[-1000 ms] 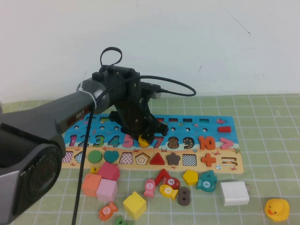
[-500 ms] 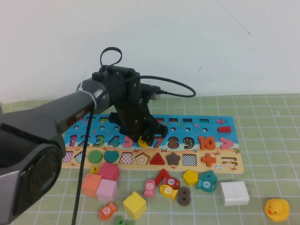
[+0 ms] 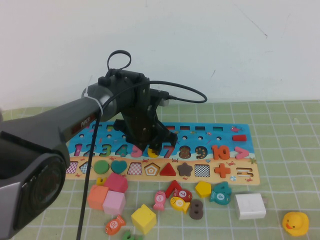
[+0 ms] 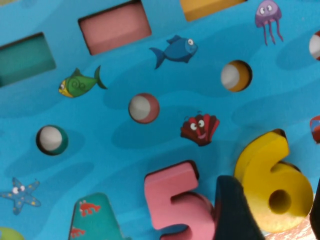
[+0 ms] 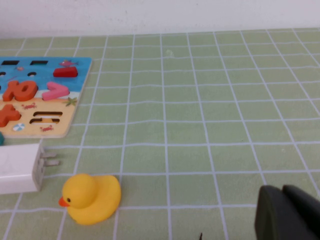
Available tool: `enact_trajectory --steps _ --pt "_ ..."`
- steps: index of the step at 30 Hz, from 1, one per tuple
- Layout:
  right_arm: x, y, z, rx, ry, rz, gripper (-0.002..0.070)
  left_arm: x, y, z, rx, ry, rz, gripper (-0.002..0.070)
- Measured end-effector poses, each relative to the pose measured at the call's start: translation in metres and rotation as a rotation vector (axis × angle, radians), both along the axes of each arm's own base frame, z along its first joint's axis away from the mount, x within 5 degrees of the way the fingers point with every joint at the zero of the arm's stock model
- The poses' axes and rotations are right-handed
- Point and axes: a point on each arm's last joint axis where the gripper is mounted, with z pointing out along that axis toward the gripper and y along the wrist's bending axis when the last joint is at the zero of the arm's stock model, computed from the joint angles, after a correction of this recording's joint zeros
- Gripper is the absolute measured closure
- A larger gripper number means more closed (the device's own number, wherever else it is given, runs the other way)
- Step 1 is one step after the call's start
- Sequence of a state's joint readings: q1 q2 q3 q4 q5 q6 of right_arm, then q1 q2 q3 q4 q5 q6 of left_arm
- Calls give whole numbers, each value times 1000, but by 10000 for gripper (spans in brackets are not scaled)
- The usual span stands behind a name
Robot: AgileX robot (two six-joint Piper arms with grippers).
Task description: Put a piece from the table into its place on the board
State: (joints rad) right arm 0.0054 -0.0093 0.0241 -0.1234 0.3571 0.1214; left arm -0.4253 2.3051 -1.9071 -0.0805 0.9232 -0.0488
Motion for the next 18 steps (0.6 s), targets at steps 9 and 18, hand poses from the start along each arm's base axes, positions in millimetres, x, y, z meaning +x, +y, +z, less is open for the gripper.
enact_trajectory --steps 9,18 --pt "0 0 0 0 0 0 678 -13 8 45 46 -20 -80 392" --pt "0 0 0 0 0 0 678 -54 34 129 80 -184 -116 649"
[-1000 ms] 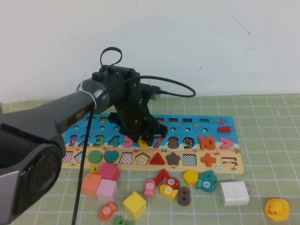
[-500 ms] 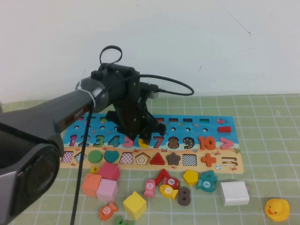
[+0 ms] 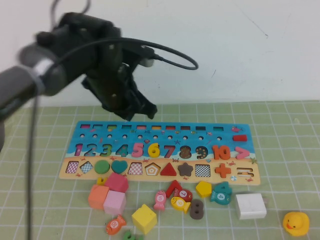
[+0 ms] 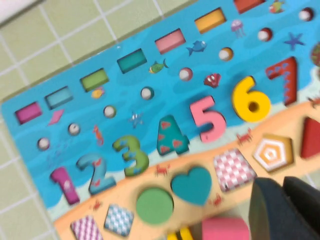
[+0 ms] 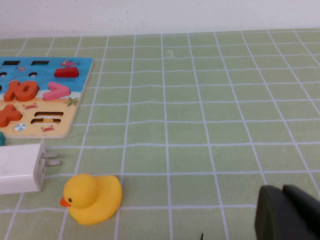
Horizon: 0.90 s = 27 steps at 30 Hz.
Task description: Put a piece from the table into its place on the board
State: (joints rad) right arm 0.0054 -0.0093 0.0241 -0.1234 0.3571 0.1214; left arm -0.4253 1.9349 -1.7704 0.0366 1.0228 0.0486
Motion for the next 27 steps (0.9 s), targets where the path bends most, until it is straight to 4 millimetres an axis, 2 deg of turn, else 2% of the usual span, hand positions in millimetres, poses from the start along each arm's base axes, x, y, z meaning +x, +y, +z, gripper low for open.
enact_trajectory --steps 3,14,27 --pt "0 0 0 0 0 0 678 -28 12 16 -28 -56 -2 667" --pt "0 0 0 0 0 0 678 -145 63 24 -129 -214 -4 675" --pt "0 0 0 0 0 0 678 -261 115 49 -232 -439 -7 675"
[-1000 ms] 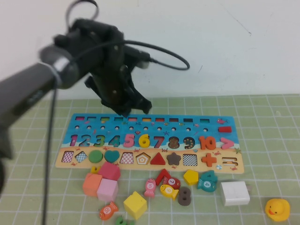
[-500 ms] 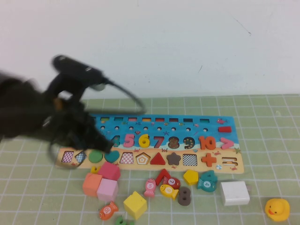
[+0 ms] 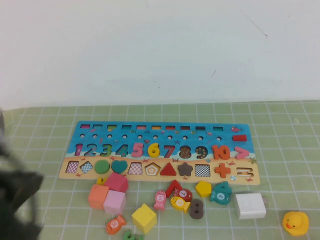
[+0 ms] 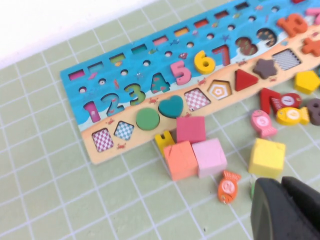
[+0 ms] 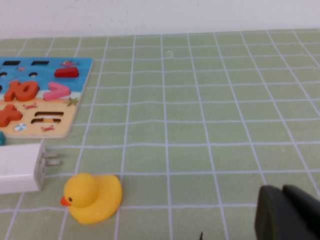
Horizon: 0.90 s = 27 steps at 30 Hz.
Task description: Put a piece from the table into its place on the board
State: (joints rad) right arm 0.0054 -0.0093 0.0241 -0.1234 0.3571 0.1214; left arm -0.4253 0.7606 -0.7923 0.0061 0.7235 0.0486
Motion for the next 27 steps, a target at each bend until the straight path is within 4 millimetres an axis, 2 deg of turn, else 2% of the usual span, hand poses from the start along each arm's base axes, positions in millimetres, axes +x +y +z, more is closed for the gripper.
enact_trajectory --steps 7,12,19,27 --pt "0 0 0 0 0 0 678 -64 29 -3 -47 -81 7 675" --pt "0 0 0 0 0 0 678 -98 44 -16 -111 -130 25 675" --pt "0 0 0 0 0 0 678 -123 52 -34 -167 -123 26 675" --pt "0 0 0 0 0 0 678 -128 56 -41 -127 -56 32 675"
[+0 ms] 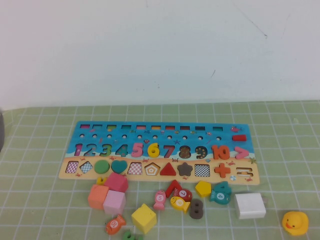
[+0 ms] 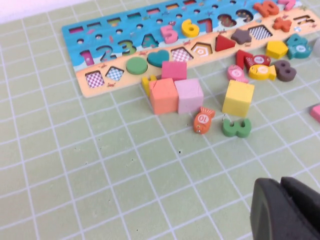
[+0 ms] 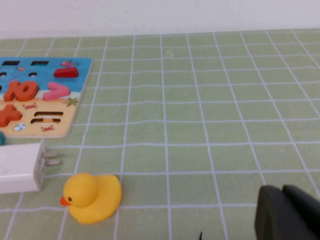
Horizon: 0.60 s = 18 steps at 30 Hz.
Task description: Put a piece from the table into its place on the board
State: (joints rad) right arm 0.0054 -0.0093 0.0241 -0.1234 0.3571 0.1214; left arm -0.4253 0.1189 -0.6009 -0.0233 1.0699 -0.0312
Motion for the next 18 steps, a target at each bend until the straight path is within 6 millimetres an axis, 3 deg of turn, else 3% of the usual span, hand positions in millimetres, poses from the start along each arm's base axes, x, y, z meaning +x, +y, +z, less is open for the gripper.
enact_trajectory --steps 11,18 --pt "0 0 0 0 0 0 678 13 -1 -7 3 -96 30 675" --pt "0 0 0 0 0 0 678 37 -7 -40 -71 -330 168 675"
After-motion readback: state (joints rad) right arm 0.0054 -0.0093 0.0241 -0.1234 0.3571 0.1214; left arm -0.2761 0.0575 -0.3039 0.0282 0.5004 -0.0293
